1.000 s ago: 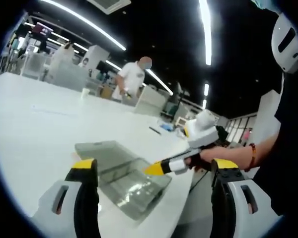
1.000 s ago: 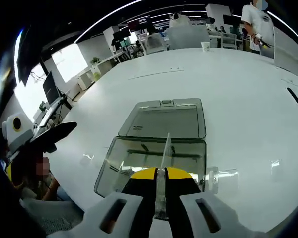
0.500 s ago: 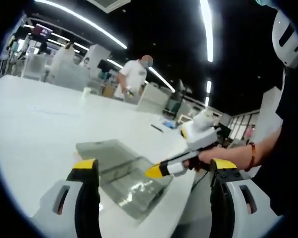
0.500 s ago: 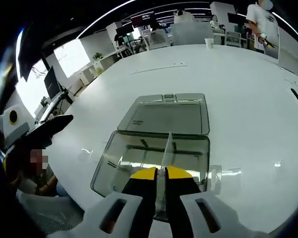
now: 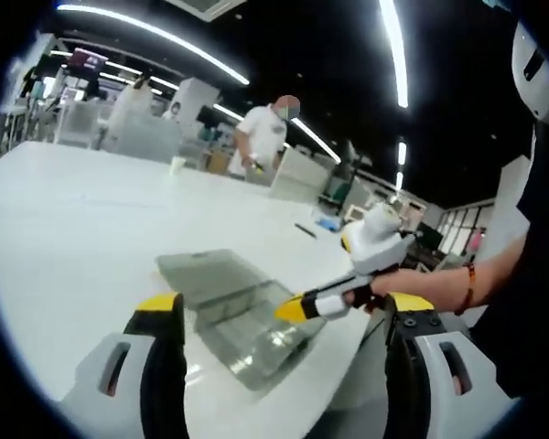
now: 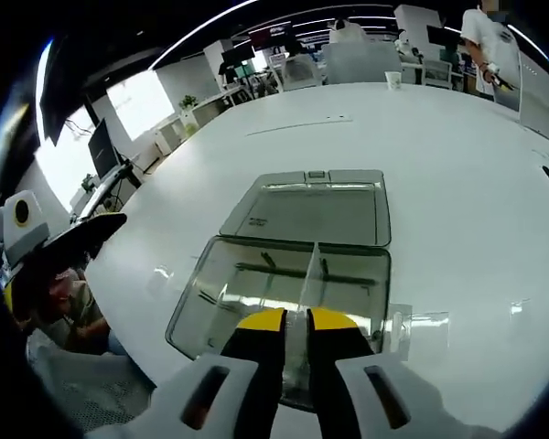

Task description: Insert the divider into the dual guide fixture by aligning both edges with the guide slots and pushing it downward to the bottom, including one-sided entry, uneven engagement, binding, and posture correction.

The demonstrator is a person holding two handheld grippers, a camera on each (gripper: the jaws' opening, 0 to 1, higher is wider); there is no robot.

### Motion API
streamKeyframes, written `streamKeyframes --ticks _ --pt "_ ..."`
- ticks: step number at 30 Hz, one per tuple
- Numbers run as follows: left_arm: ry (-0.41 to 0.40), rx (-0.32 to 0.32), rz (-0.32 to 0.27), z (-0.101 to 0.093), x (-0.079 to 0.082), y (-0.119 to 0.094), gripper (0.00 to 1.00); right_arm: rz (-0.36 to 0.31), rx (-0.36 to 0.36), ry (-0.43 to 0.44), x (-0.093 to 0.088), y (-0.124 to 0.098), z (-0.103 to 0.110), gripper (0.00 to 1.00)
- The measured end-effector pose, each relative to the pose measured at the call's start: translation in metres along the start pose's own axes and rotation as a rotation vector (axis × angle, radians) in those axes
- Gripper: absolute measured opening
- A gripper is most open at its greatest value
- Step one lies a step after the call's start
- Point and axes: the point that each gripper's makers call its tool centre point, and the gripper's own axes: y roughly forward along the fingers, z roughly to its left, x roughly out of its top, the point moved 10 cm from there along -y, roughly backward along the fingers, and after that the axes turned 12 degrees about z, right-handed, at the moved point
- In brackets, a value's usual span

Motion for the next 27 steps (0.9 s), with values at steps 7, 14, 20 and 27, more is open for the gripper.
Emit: streamKeyframes --ticks 7,14,20,27 --pt "-0.02 0.1 0.036 -0.004 -0.002 -0.008 0.81 0.011 0.051 -0.041 0.001 -0.003 0.003 0.13" --pt "-0.028 0.192 0.082 -0.007 -0.004 -0.014 0.8 -0.004 0.075 -0.066 0.001 -0.01 0.005 0.17" --pt "-0.039 0.261 0.117 -0.008 -0.01 -0.016 0.78 -0.025 0.089 -0.094 0.0 -0.019 0.004 0.2" --pt "-0.054 0.349 0.149 -0.007 -0.014 -0.016 0.75 -0.062 0.108 -0.12 0.003 -0.034 -0.001 0.22"
